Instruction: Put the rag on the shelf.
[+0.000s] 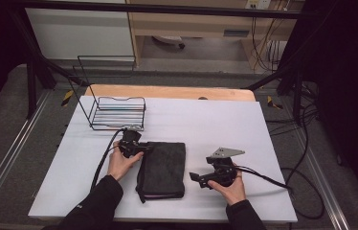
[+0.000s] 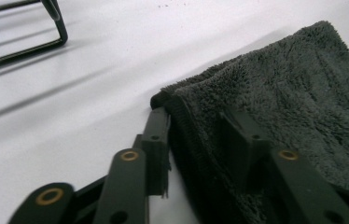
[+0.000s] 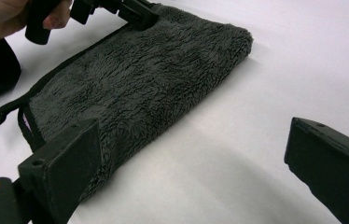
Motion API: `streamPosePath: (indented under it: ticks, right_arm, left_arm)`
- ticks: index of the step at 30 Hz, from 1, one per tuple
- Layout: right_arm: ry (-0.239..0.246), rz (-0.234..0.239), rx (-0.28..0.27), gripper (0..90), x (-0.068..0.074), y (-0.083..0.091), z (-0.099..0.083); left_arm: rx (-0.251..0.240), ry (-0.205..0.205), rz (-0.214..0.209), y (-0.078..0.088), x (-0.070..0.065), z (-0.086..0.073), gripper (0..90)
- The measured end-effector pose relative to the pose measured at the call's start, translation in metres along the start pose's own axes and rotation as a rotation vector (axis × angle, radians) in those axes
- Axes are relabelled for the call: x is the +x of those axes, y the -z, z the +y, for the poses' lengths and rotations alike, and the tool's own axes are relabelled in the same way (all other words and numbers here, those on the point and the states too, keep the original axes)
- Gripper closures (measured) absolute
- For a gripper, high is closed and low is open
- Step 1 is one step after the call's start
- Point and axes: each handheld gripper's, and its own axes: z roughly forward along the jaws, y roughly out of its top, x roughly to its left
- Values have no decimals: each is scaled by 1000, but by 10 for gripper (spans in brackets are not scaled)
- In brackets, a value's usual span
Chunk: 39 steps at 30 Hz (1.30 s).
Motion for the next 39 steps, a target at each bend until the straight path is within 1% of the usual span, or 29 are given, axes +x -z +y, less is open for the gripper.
streamPosePath:
  ticks: [1, 3, 5, 9, 10, 11, 12, 13, 16, 18, 21, 23, 24, 27, 28, 30, 33, 35, 39]
  right_arm:
    - [-6, -1, -2, 42, 0, 0, 1]
    - [-3, -8, -3, 35, -1, -1, 2]
    - [2, -11, -2, 30, -1, -3, 3]
    - [-14, -9, -24, 23, -2, -7, 6]
    - [-25, -13, -23, 23, -3, -7, 8]
    - [-21, -26, -17, 23, -4, -8, 10]
    - [-28, -42, -8, 26, -4, -9, 12]
    - [-19, -55, -7, 29, -5, -11, 15]
    - [-7, -63, -8, 59, -4, -16, 23]
    - [-9, -66, -8, 72, -5, -23, 29]
    - [-20, -65, -13, 113, -7, -35, 40]
    - [-23, -77, -6, 128, -8, -45, 46]
    - [-20, -78, -7, 152, -10, -50, 49]
    - [-25, -102, 12, 192, -13, -64, 53]
    - [-23, -109, 16, 214, -15, -67, 53]
    - [-36, -128, 29, 261, -19, -73, 53]
    - [-39, -140, 49, 334, -24, -81, 51]
    - [-49, -143, 67, 369, -25, -85, 49]
    - [-69, -119, 82, 461, -26, -87, 48]
  left_arm:
    - [0, 5, -6, 0, 0, 0, 660]
    - [0, 6, -8, 0, 0, 0, 684]
    - [-2, 5, -6, 0, 0, 0, 697]
    - [0, -4, 4, 0, -2, 0, 707]
    - [-3, -6, 4, -1, -2, 0, 707]
    - [-3, -5, 3, -1, -2, -1, 707]
    - [-2, -7, 1, -1, -1, -1, 707]
    - [-2, -7, -1, -1, -1, -1, 706]
    - [-6, -22, 8, -1, -3, -1, 706]
    - [-7, -31, 10, -1, -3, -2, 705]
    - [-10, -33, 7, -1, -3, -2, 705]
    - [-12, -35, 8, -1, -3, -2, 706]
    - [-14, -37, 9, -1, -3, -3, 705]
    - [-16, -39, 8, -1, -3, -3, 705]
    - [-17, -42, 8, -1, -3, -3, 705]
    - [-19, -43, 8, -1, -3, -3, 705]
    - [-20, -48, 10, -1, -3, -3, 705]
    - [-21, -49, 9, -1, -3, -3, 705]
    - [-25, -49, 5, -1, -2, -4, 704]
